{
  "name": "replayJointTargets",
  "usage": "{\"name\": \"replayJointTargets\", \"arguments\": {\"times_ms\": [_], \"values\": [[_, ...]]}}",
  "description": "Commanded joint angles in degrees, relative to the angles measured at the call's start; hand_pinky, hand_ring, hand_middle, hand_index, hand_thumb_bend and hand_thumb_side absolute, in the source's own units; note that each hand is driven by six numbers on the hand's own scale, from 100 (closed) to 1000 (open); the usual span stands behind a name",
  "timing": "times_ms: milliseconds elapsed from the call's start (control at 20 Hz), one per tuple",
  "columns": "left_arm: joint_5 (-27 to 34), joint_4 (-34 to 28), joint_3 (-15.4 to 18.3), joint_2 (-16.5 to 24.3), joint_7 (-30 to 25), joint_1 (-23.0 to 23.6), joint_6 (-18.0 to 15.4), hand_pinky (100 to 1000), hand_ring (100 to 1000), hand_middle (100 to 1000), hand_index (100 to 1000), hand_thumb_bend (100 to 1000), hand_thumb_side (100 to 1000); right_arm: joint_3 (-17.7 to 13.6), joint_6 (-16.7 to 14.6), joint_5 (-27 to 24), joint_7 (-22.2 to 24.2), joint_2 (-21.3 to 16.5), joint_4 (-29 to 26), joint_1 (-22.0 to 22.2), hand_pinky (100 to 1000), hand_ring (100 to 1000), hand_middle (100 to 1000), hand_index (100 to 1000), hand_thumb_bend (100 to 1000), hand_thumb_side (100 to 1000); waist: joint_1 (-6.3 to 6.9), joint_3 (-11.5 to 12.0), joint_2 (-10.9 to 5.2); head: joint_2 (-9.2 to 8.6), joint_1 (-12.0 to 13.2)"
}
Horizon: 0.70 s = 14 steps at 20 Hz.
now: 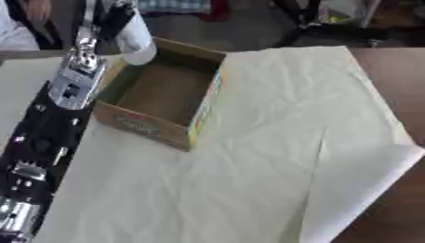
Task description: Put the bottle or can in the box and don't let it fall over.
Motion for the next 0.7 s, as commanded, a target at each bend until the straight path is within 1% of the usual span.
{"name": "replayJointTargets", "arguments": {"times_ms": [50,100,300,400,450,550,650,700], "values": [[-2.8,3.3,-0.2,1.2,-2.5,-1.9,-1.8,1000,1000,988,799,100,586,-0.5,0.0,-0.1,-0.1,-0.8,-1.1,-0.2,965,1000,958,751,100,546,-0.07,0.1,-1.12,0.00,-0.4],[-3.5,4.6,0.2,1.2,-3.3,-2.2,-2.4,1000,1000,992,793,100,611,-0.5,0.0,-0.1,-0.1,-0.8,-1.1,-0.1,965,1000,958,752,100,547,-0.07,0.2,-1.19,0.08,-0.5],[-4.7,9.4,1.7,1.2,-5.2,-3.3,-5.5,1000,1000,992,793,100,606,-0.6,0.0,-0.3,-0.2,-0.8,-1.1,0.1,965,1000,959,752,100,547,-0.08,0.5,-1.49,0.37,-0.9],[-4.4,10.7,1.9,1.2,-5.6,-3.4,-6.7,1000,1000,999,796,100,621,-0.6,0.0,-0.3,-0.2,-0.8,-1.1,0.1,965,1000,959,752,100,547,-0.15,0.6,-1.61,0.42,-1.0],[-4.2,11.1,2.0,1.2,-5.7,-3.4,-7.0,1000,1000,993,791,100,613,-0.6,0.0,-0.3,-0.2,-0.8,-1.1,0.2,965,1000,959,752,100,546,-0.19,0.6,-1.66,0.48,-1.1],[-3.7,11.5,2.3,1.2,-5.3,-3.4,-7.2,1000,1000,942,770,100,565,-0.6,0.0,-0.4,-0.2,-0.8,-1.1,0.2,964,1000,959,753,100,546,-0.26,0.7,-1.73,0.55,-1.1],[-2.7,11.9,2.3,1.1,-5.0,-3.6,-7.0,1000,1000,947,751,100,588,-0.6,0.1,-0.5,-0.2,-0.8,-1.1,0.1,964,1000,960,752,100,545,-0.31,0.6,-1.77,0.40,-1.0],[-2.5,11.9,2.2,1.1,-5.2,-3.6,-7.0,1000,1000,982,775,100,628,-0.6,0.1,-0.6,-0.1,-0.8,-1.1,0.0,965,1000,960,752,100,545,-0.32,0.5,-1.77,0.32,-1.1]]}}
